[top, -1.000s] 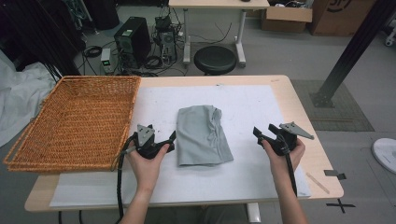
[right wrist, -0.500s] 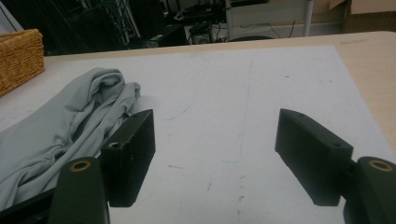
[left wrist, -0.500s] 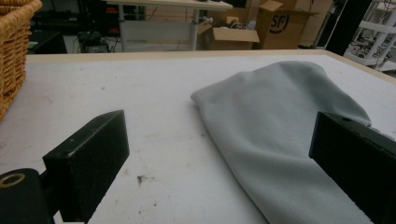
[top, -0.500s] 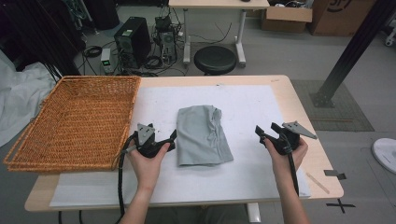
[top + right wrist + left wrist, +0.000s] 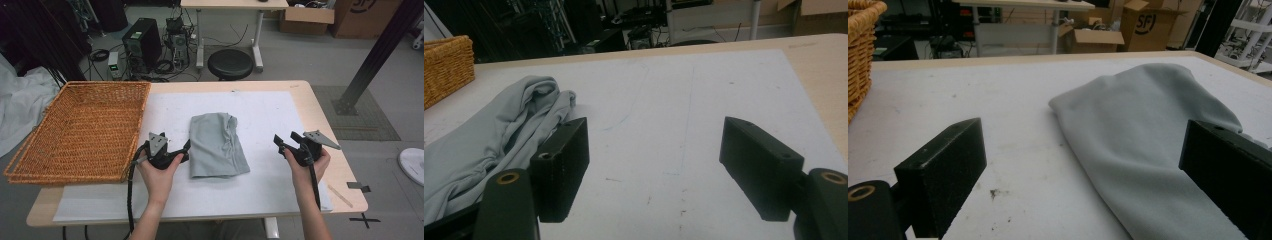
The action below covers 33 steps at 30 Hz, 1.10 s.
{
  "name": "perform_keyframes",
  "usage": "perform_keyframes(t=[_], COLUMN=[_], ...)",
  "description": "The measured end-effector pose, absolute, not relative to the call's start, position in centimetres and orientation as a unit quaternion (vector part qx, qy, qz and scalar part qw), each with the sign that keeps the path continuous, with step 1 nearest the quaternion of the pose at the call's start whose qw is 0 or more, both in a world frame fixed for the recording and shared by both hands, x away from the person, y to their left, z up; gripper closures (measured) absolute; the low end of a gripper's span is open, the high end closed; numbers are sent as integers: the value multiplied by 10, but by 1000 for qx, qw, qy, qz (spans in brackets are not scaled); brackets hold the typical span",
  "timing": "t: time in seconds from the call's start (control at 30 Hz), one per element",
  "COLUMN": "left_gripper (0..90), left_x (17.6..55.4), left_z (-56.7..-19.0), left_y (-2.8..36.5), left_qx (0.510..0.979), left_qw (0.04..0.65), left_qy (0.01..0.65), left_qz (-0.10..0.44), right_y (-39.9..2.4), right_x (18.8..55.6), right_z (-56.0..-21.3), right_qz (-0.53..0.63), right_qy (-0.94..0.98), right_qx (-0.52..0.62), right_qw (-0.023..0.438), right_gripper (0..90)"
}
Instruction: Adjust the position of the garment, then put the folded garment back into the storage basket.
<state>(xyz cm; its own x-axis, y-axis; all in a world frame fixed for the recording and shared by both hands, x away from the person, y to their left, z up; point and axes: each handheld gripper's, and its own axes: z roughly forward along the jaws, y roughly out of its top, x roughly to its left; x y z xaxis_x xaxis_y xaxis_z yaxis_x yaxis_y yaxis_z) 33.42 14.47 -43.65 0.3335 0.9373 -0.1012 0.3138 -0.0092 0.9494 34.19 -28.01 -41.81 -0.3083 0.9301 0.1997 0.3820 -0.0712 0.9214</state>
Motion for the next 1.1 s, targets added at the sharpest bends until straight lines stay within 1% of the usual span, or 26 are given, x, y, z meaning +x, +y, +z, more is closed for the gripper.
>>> perform_keyframes(t=[0.27, 0.43, 0.7, 0.9, 1.03, 1.1], left_gripper=[61, 101, 118, 117, 121, 135], left_x=[333, 338, 344, 351, 358, 361], left_z=[-431, -434, -438, -439, -445, -448], left_y=[142, 135, 130, 115, 110, 109], left_qx=[637, 635, 626, 638, 635, 633], left_qw=[511, 514, 517, 501, 494, 489], left_qy=[494, 503, 524, 529, 551, 558], left_qz=[298, 282, 258, 248, 222, 218], right_y=[-283, -283, -287, -288, -288, -287], right_x=[335, 334, 333, 333, 333, 333], right_z=[-413, -411, -411, -412, -413, -414], right_qz=[517, 518, 523, 529, 532, 531], right_qy=[622, 622, 618, 615, 614, 617], right_qx=[522, 520, 519, 518, 517, 516], right_qw=[272, 274, 274, 272, 269, 267], right_gripper=[285, 285, 286, 286, 287, 286])
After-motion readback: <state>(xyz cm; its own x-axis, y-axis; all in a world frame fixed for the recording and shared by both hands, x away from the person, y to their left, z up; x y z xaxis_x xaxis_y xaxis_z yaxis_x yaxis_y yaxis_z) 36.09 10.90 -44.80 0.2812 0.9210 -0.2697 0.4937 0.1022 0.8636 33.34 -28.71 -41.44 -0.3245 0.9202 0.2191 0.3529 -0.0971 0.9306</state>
